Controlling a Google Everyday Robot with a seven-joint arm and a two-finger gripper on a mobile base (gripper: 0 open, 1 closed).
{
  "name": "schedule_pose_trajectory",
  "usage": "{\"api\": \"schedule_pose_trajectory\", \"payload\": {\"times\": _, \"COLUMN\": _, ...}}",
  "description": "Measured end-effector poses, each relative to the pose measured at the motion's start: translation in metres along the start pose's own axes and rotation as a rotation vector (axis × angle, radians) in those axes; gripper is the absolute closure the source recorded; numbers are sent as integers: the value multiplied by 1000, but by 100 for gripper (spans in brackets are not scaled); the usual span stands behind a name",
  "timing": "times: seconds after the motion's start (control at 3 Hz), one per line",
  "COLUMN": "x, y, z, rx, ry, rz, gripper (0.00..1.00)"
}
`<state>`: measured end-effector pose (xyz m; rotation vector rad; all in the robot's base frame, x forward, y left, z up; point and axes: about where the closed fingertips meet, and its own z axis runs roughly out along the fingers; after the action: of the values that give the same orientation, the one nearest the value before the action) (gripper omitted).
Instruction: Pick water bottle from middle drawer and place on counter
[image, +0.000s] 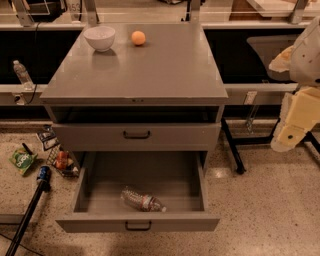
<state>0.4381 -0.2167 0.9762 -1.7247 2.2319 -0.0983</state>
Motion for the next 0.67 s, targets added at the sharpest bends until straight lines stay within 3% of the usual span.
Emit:
{"api": "schedule_pose_trajectory", "payload": {"times": 0.33, "x": 0, "y": 0, "z": 0, "rx": 0, "ry": 0, "rz": 0, "gripper": 0}}
{"api": "schedule_pose_trajectory", "payload": {"times": 0.67, "x": -6, "y": -1, "z": 22, "rx": -15, "ry": -40, "rz": -2, "gripper": 0}}
